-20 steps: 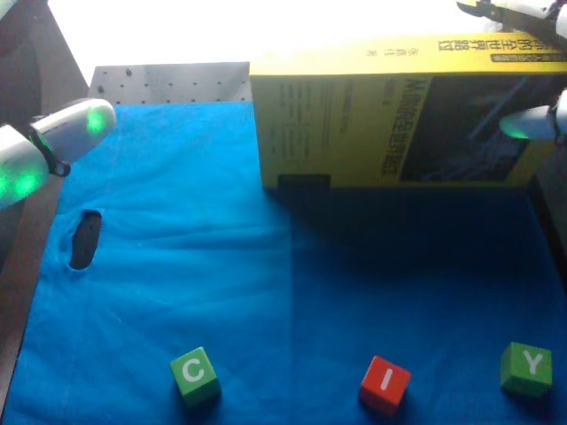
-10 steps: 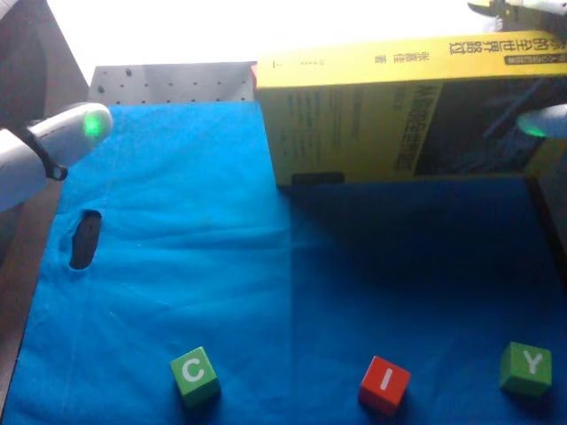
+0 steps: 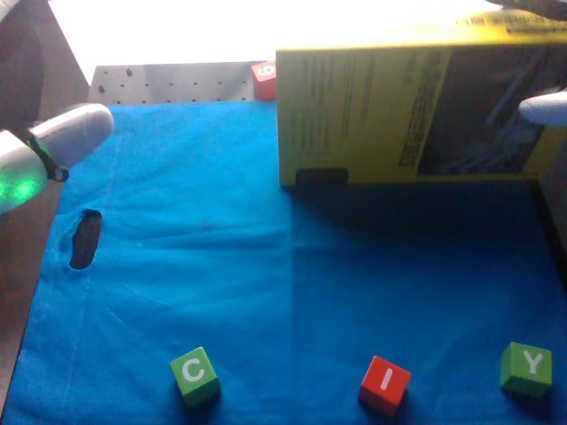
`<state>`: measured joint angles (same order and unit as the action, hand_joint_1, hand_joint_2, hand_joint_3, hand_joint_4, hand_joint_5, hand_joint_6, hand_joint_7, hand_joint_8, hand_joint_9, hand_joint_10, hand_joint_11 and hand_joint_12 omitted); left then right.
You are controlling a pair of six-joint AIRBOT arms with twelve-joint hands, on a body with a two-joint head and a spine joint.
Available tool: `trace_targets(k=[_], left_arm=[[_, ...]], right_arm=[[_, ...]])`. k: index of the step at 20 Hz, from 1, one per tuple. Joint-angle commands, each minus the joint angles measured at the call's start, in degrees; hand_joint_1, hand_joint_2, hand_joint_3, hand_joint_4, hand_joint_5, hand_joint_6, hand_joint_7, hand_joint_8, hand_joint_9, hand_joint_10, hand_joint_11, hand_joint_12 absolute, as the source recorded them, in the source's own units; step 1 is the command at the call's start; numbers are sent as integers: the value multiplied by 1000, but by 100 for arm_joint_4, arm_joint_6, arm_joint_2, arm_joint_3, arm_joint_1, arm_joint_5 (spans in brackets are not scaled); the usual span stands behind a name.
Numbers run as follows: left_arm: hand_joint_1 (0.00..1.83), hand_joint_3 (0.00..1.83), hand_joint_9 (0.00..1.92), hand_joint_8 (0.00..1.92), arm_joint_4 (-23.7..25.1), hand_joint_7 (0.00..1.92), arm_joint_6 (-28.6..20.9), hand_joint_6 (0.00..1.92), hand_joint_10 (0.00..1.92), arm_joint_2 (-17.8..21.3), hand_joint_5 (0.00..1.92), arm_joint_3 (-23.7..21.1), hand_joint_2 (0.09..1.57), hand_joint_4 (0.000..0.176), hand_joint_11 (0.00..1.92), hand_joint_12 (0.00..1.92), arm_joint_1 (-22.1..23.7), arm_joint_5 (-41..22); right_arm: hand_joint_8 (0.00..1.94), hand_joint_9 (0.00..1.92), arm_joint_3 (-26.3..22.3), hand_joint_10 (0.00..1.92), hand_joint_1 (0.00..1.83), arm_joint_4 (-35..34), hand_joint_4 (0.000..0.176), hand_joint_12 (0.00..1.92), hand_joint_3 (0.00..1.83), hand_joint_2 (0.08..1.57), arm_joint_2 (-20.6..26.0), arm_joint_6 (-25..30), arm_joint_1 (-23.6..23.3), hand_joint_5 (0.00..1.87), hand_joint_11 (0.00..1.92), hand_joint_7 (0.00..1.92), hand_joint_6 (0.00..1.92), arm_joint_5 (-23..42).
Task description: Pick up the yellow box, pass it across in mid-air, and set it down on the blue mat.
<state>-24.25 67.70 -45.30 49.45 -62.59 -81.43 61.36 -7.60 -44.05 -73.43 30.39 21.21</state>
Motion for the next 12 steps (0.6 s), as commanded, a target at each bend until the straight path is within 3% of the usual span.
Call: trace_targets(k=[1,3,6,9,11,12], left_arm=[[274,2,0,0,64,0,-18,0,0,34,0,9,1199,159,0,0,16,-756],[262,0,0,0,64,0,-18,0,0,34,0,8,1196,160,0,0,15,-760],[269,0,0,0,61,0,-18,0,0,34,0,8,1186,165,0,0,0,-771],[273,0,0,0,59,0,-18,0,0,36,0,-4,1185,156,0,0,-25,-815],[283,0,0,0,59,0,-18,0,0,48,0,-13,1192,140,0,0,-53,-859],[310,0,0,0,60,0,-17,0,0,60,0,-21,1179,153,0,0,-60,-882]], right_arm=[[0,0,18,0,362,-23,135,0,0,1099,-11,-14,-61,0,0,0,0,597],[0,0,27,0,342,-41,172,0,0,1081,-13,-14,-62,0,0,0,0,596],[0,0,-25,0,361,-40,176,0,0,1074,-13,-14,-110,0,0,0,0,654],[0,0,-222,0,371,-1,176,0,0,1071,-8,-14,-110,0,0,0,0,826],[0,0,-426,0,355,211,176,0,1,1093,-1,-14,-110,0,0,0,0,926],[0,0,-496,0,347,260,176,0,0,1089,16,-14,-110,0,0,0,0,997]])
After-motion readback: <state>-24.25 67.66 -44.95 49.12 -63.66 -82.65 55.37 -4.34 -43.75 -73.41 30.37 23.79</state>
